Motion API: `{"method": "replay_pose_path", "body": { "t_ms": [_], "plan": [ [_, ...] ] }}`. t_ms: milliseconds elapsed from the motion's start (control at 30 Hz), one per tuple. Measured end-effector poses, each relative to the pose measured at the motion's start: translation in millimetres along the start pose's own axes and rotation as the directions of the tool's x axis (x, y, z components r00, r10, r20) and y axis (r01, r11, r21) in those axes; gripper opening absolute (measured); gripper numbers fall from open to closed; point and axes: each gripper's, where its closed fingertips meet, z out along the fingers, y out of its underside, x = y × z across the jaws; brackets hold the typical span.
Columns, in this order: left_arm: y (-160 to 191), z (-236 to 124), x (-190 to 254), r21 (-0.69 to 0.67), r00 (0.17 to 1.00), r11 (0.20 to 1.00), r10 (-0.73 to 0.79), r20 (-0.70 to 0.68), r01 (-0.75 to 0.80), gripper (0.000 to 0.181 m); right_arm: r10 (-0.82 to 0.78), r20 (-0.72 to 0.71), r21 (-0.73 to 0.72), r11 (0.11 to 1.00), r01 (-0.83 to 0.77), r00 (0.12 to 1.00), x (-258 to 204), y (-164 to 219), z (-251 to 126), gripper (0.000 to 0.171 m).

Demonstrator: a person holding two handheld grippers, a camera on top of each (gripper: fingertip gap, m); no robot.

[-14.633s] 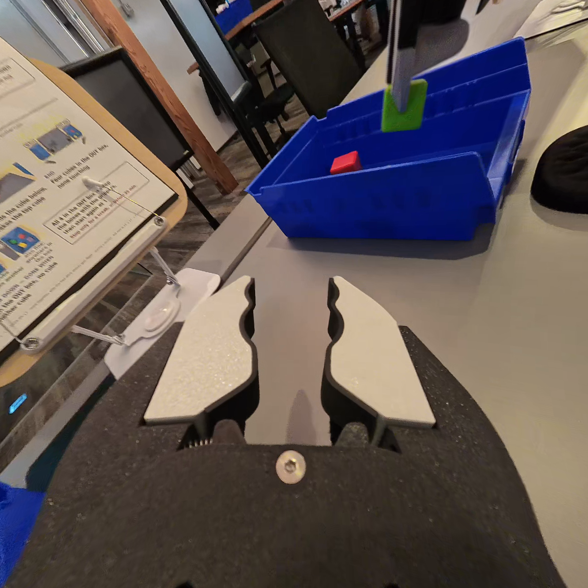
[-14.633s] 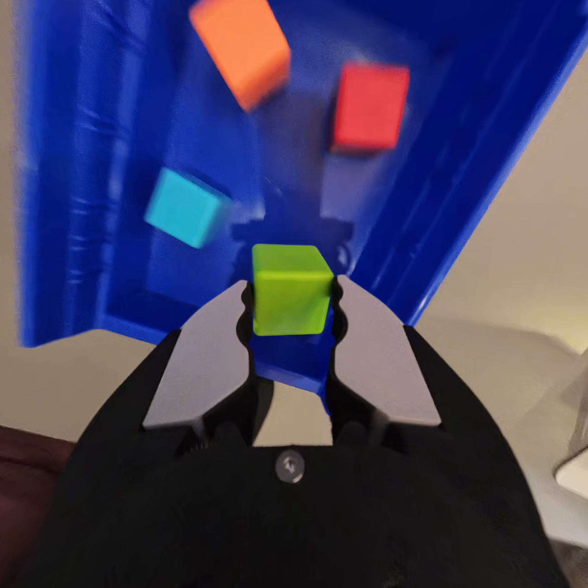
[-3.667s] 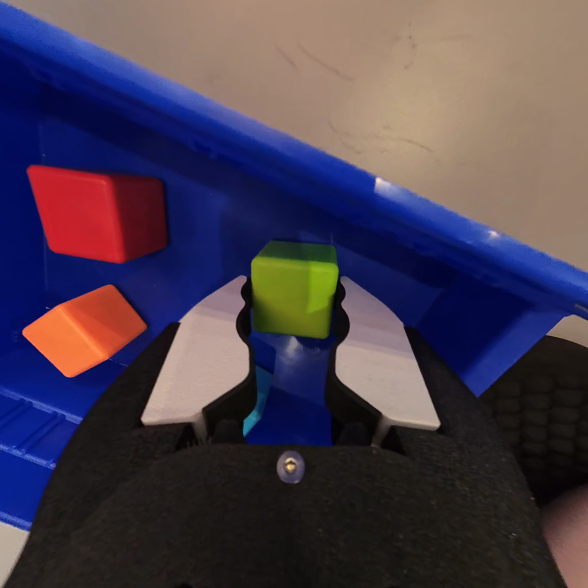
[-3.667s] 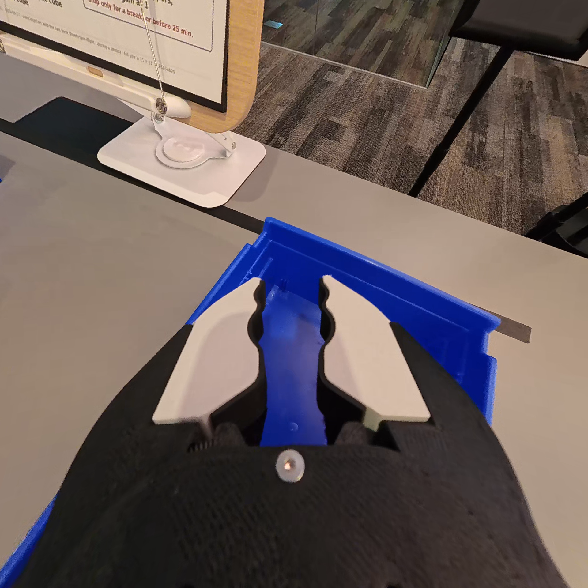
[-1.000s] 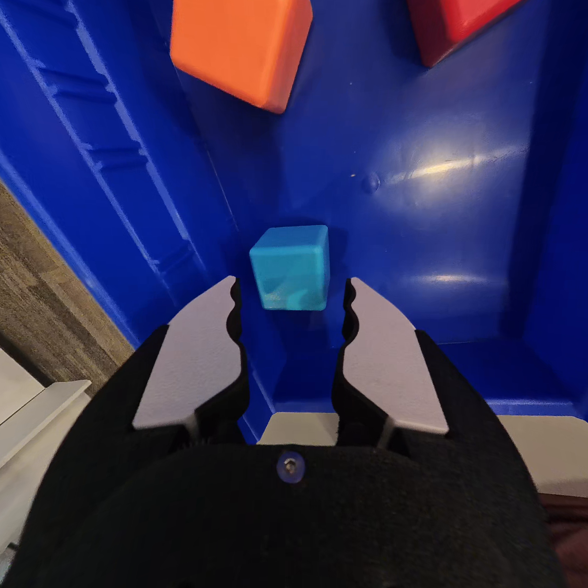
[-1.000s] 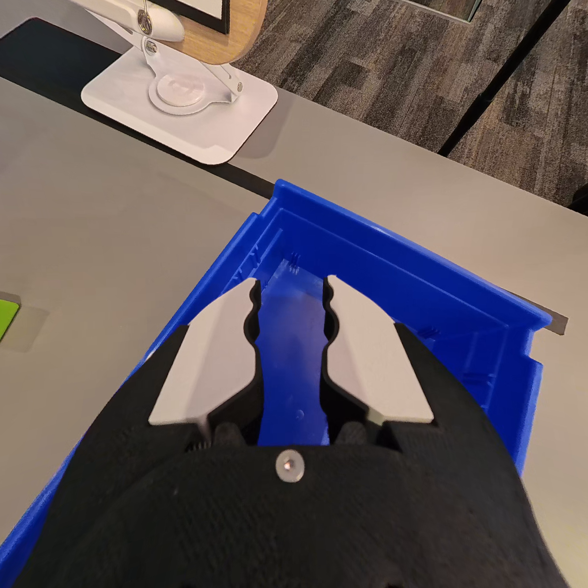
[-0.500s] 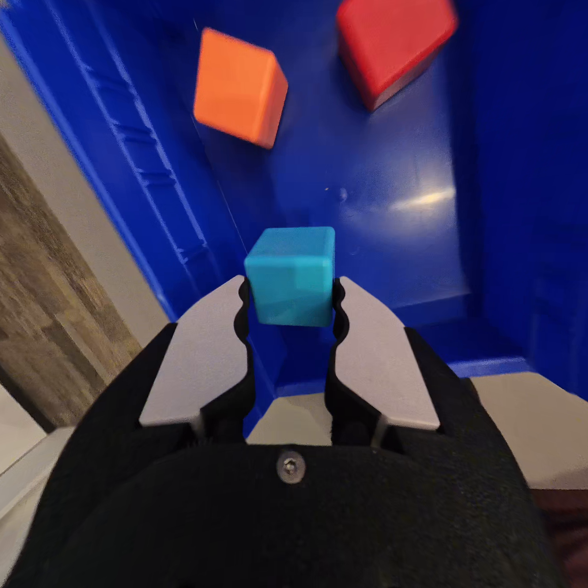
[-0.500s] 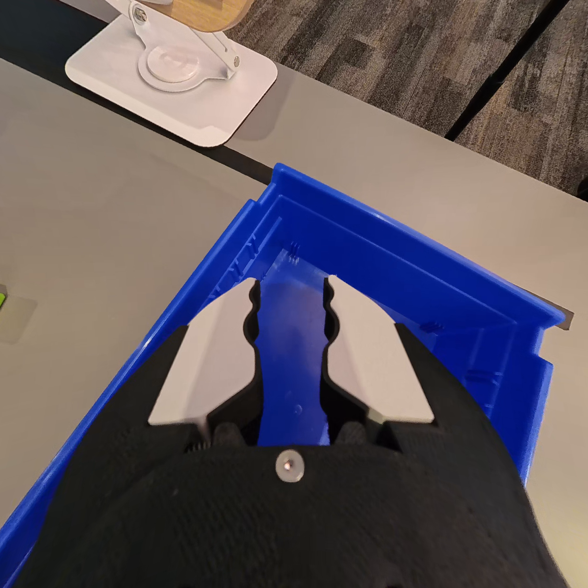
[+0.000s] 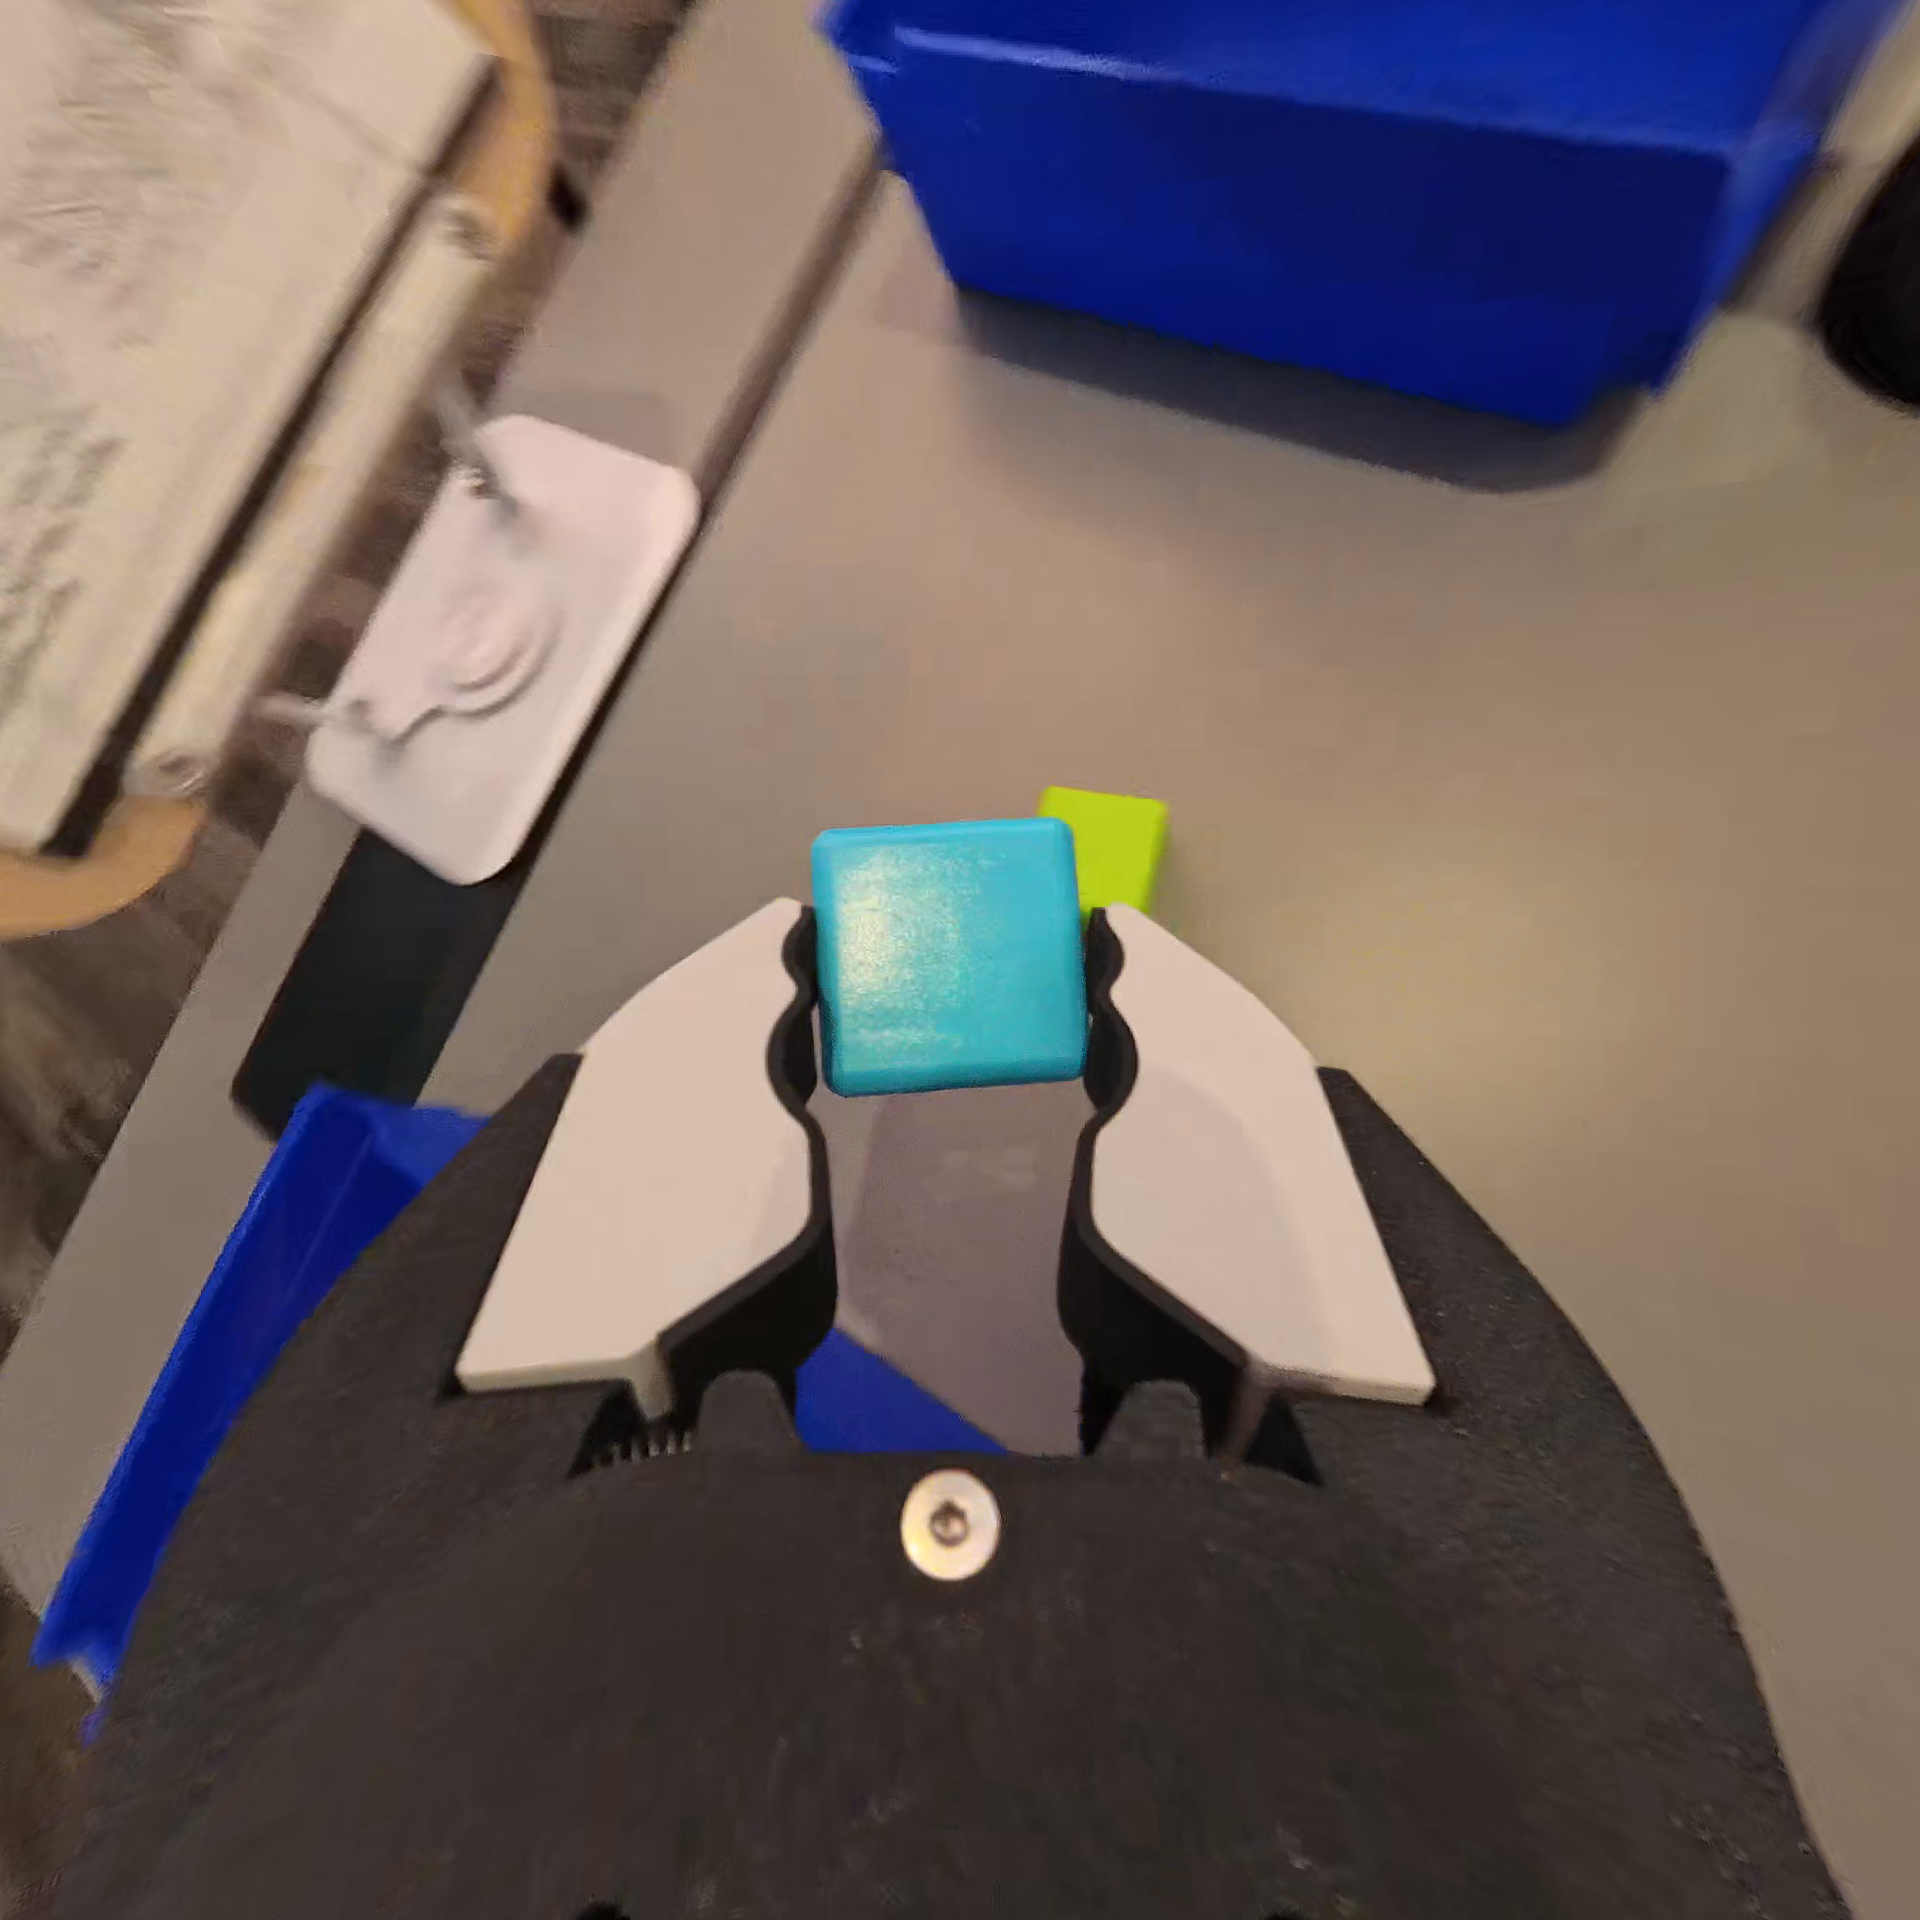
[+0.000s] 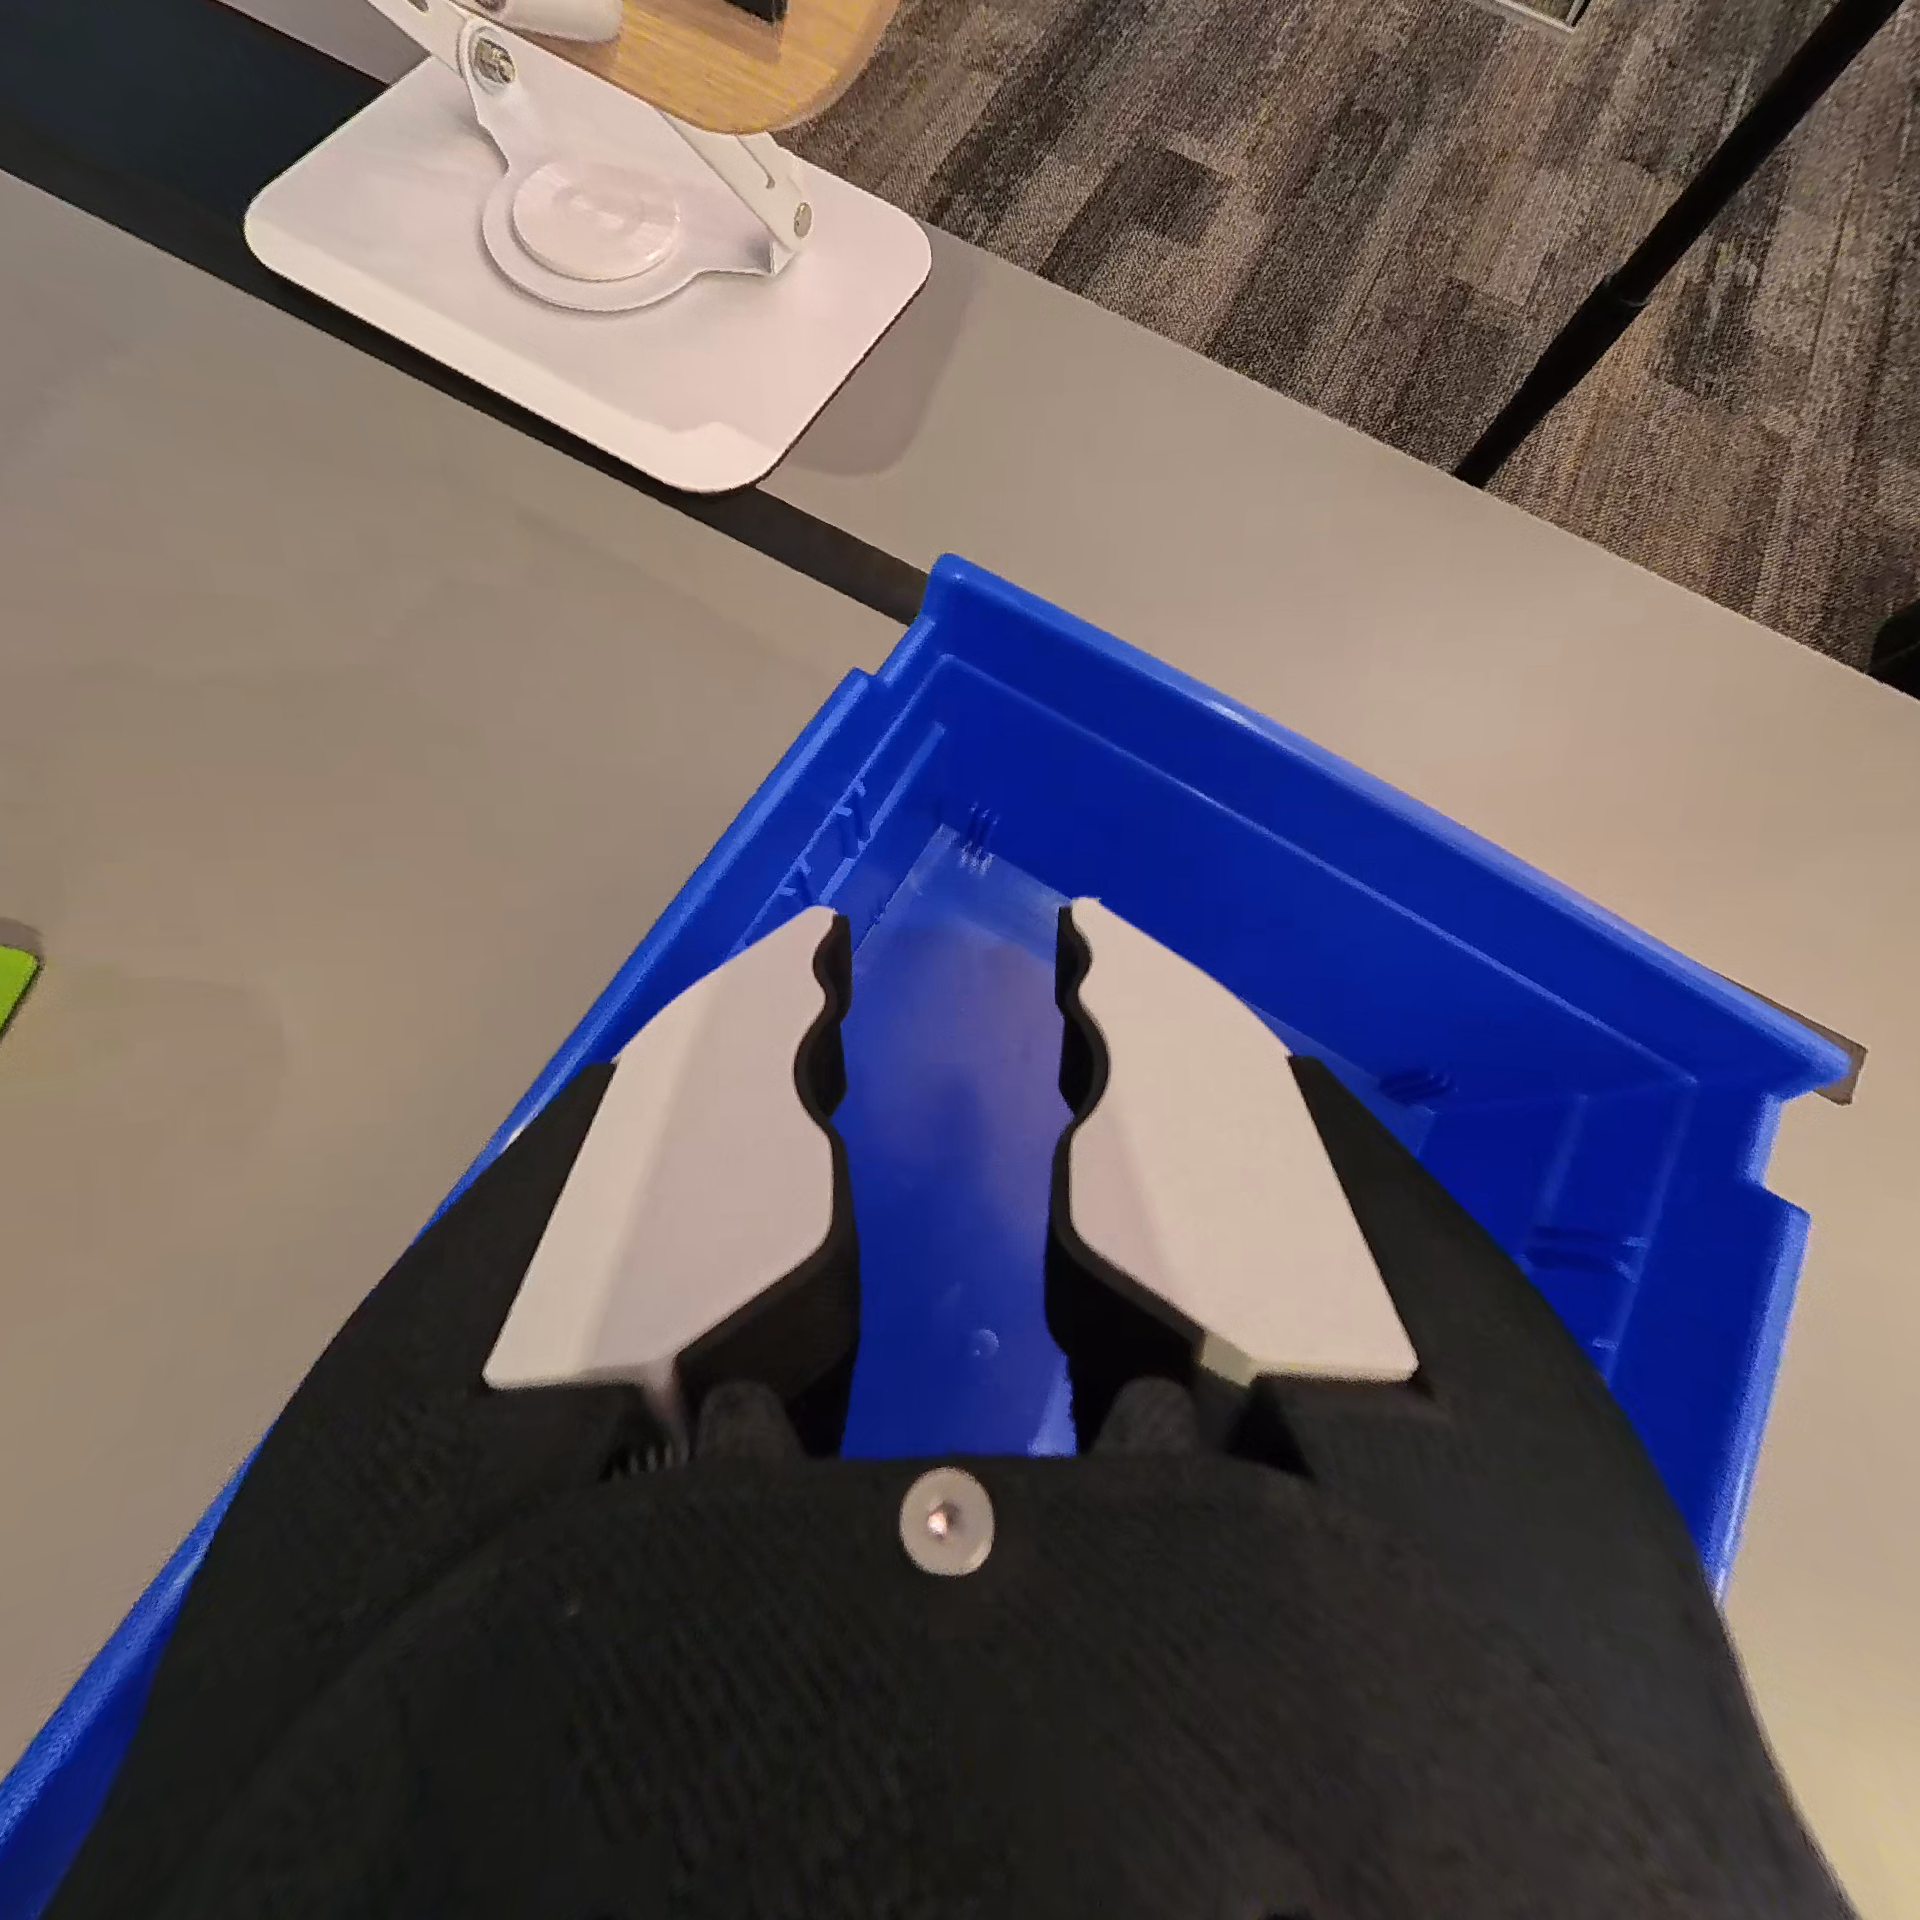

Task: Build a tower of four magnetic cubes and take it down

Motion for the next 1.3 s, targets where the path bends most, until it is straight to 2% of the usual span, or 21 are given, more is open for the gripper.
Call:
{"method": "replay_pose_path", "body": {
  "t_ms": [100,133,267,467,767,1000,1100,1167,1233,1300],
  "plan": [
    [19,35,19,-0.157,0.993,0.981,0.101,-0.065,-0.111,0.049,0.0,0.004,0.007,1.0,0.0,1.0,-1,-2,-3,0.039],
    [21,43,20,-0.172,0.99,0.976,0.123,-0.071,-0.133,0.049,0.002,0.005,0.012,1.0,-0.002,1.0,-1,-3,-4,0.039],
    [17,62,37,-0.166,0.976,0.979,0.084,-0.2,-0.119,0.049,0.018,0.01,0.031,0.999,-0.018,1.0,2,-6,-7,0.039],
    [6,81,40,-0.148,0.971,0.98,0.1,-0.218,-0.134,0.049,0.022,0.012,0.01,1.0,-0.023,1.0,4,-1,-4,0.04],
    [7,91,42,-0.097,0.957,0.991,0.059,-0.283,-0.089,0.049,0.02,0.021,0.004,1.0,-0.02,1.0,3,-1,-4,0.04],
    [21,103,41,-0.112,0.953,0.991,0.041,-0.3,-0.078,0.049,0.03,0.03,-0.02,0.999,-0.03,0.999,3,6,-1,0.04],
    [21,101,39,-0.111,0.953,0.992,0.03,-0.3,-0.066,0.049,0.027,0.026,-0.02,0.999,-0.027,0.999,2,6,-1,0.04],
    [11,90,37,-0.05,0.95,0.998,0.025,-0.312,-0.042,0.049,0.026,0.027,-0.018,1.0,-0.026,0.999,2,5,-1,0.04],
    [-3,67,30,0.022,0.948,1.0,0.003,-0.319,0.004,0.052,0.026,0.028,-0.019,0.999,-0.026,0.999,2,6,-1,0.04],
    [-13,38,6,0.093,0.967,0.995,-0.018,-0.253,0.042,0.059,0.026,0.027,-0.02,0.999,-0.026,0.999,3,6,-1,0.04]
  ]
}}
